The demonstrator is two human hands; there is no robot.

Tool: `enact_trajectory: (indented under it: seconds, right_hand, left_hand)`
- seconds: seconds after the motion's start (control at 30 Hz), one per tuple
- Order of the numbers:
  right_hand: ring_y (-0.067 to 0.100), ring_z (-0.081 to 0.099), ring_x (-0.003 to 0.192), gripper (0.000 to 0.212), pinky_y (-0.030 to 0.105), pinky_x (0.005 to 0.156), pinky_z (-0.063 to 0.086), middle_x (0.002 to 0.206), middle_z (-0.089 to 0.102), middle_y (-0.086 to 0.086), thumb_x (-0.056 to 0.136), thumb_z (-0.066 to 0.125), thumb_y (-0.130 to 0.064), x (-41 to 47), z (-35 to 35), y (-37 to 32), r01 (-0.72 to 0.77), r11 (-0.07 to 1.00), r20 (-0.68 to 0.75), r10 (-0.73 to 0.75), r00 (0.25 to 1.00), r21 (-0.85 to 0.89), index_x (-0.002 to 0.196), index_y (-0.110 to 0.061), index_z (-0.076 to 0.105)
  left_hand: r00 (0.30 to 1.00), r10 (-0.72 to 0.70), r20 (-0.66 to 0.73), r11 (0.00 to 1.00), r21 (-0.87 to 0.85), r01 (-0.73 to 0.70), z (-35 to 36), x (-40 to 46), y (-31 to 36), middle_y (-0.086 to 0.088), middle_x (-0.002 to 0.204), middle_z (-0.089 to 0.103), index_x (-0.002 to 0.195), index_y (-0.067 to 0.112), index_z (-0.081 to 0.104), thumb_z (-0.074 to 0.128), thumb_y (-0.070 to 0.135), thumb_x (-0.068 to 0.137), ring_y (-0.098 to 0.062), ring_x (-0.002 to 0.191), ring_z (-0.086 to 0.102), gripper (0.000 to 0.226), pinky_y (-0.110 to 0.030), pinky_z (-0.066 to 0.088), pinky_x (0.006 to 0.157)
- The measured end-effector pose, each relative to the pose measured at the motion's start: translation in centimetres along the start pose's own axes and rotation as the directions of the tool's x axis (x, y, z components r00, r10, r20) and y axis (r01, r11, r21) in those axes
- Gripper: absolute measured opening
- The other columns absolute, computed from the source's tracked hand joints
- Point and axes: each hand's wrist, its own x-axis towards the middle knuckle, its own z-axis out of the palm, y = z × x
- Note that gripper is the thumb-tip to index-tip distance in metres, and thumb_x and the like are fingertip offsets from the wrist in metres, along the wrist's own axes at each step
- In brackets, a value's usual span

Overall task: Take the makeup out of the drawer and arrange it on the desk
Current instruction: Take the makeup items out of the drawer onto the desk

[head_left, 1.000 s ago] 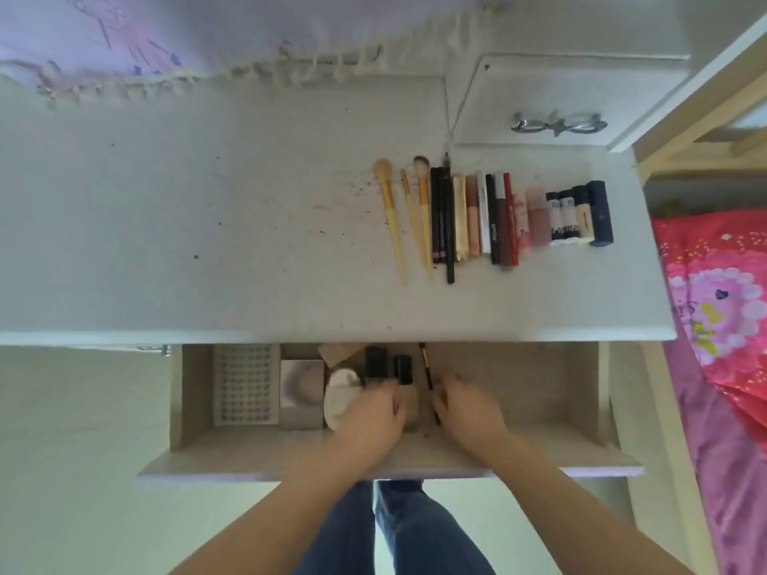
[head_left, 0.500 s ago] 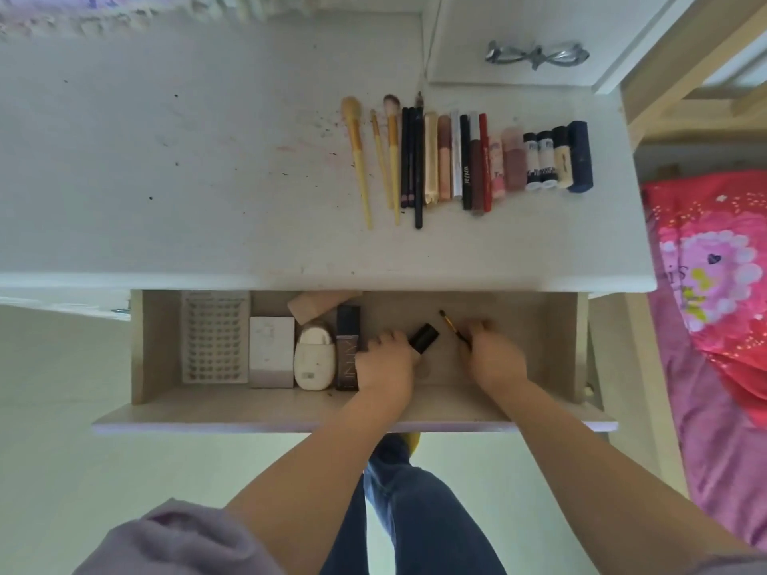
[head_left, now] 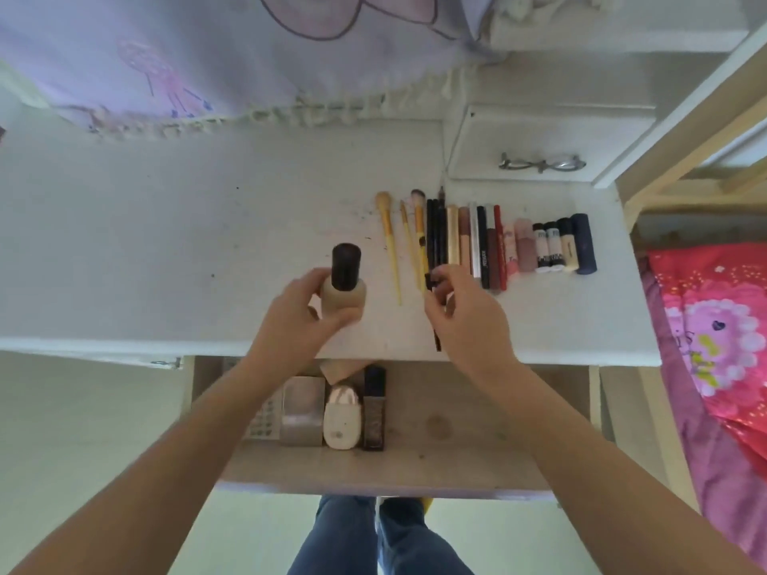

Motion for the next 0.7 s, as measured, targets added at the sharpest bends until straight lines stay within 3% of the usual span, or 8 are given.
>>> enact_trajectory:
  seconds: [0.07,0.17,0.3,0.33,0.43,0.57,0.63,0.7]
  right_hand:
    - [0.008,0.055,0.066,0.027,0.024,0.06,0.046,0.083,0.057,-0.011,0.094,0.051,-0.027,3.9,2.1,-2.3,-0.03,0.999,0.047,0.03,0.998,-0.015,0.121,-0.023,0.049]
    - [0.019,0.063,0.074,0.035,0.036,0.063,0.054,0.088,0.064,-0.001,0.096,0.045,-0.029,8.0,5.9,-4.0,0.017,0.977,0.03,-0.011,1.0,-0.215,0.129,-0.021,0.041]
    - [0.025,0.062,0.086,0.05,0.03,0.055,0.039,0.102,0.064,0.006,0.097,0.041,-0.027,10.5,7.8,-3.1,0.043,0.876,0.005,-0.047,0.999,-0.48,0.144,-0.012,0.031]
    - [0.023,0.062,0.086,0.045,0.029,0.054,0.034,0.102,0.064,0.005,0.095,0.046,-0.027,10.7,7.8,-2.8,0.054,0.84,0.0,-0.065,0.998,-0.54,0.137,-0.012,0.041]
    - [0.015,0.057,0.055,0.023,0.022,0.044,0.022,0.07,0.064,-0.002,0.071,0.076,-0.027,10.8,7.7,-1.9,0.06,0.749,-0.126,-0.189,0.974,-0.66,0.088,-0.015,0.066]
    - [0.017,0.055,0.051,0.012,0.021,0.041,0.026,0.066,0.062,-0.001,0.078,0.066,-0.026,10.6,8.0,-0.9,0.119,0.775,-0.156,-0.271,0.95,-0.62,0.081,-0.015,0.066]
    - [0.016,0.056,0.055,0.02,0.022,0.041,0.033,0.069,0.063,-0.002,0.086,0.051,-0.028,10.1,7.2,-1.2,0.122,0.829,-0.204,-0.273,0.94,-0.545,0.084,-0.016,0.067]
    - [0.014,0.059,0.06,0.022,0.021,0.045,0.041,0.074,0.067,-0.002,0.09,0.049,-0.026,8.9,5.6,-1.8,0.178,0.89,-0.247,-0.301,0.921,-0.42,0.088,-0.015,0.068]
  left_hand:
    - [0.995,0.018,-0.1,1.0,0.007,-0.017,-2.2,4.5,0.5,0.009,0.099,0.057,0.113,0.025,0.054,0.07,0.024,0.082,-0.012,0.079,0.052,0.035,-0.025,0.04,0.07]
    - [0.987,0.062,-0.145,0.997,-0.043,-0.069,-3.3,10.9,1.9,0.013,0.094,0.06,0.11,0.023,0.056,0.07,0.022,0.081,-0.008,0.087,0.057,0.032,-0.021,0.042,0.073]
    - [0.989,0.119,-0.085,0.984,-0.122,-0.128,-1.9,17.5,4.1,0.024,0.085,0.055,0.107,0.026,0.054,0.068,0.022,0.083,0.011,0.079,0.051,0.029,-0.004,0.035,0.063]
    - [0.988,0.136,-0.071,0.98,-0.136,-0.144,-1.4,18.8,4.5,0.024,0.085,0.055,0.108,0.026,0.053,0.067,0.021,0.083,0.011,0.078,0.051,0.029,-0.002,0.036,0.062]
    - [0.986,0.164,-0.041,0.971,-0.17,-0.169,0.6,21.8,5.1,0.021,0.083,0.054,0.104,0.025,0.052,0.066,0.019,0.084,0.009,0.076,0.051,0.026,-0.001,0.038,0.062]
    - [0.986,0.166,-0.006,0.973,-0.162,-0.165,2.4,23.9,4.7,0.018,0.088,0.056,0.108,0.021,0.054,0.068,0.02,0.082,0.001,0.081,0.053,0.03,-0.015,0.039,0.069]
    - [0.987,0.164,0.002,0.975,-0.154,-0.162,2.7,23.9,4.7,0.014,0.093,0.056,0.112,0.019,0.053,0.068,0.022,0.082,-0.005,0.087,0.054,0.034,-0.019,0.039,0.072]
    - [0.99,0.138,0.022,0.983,-0.126,-0.134,2.7,23.5,4.7,0.009,0.098,0.056,0.117,0.017,0.049,0.066,0.028,0.084,-0.008,0.089,0.053,0.039,-0.02,0.041,0.073]
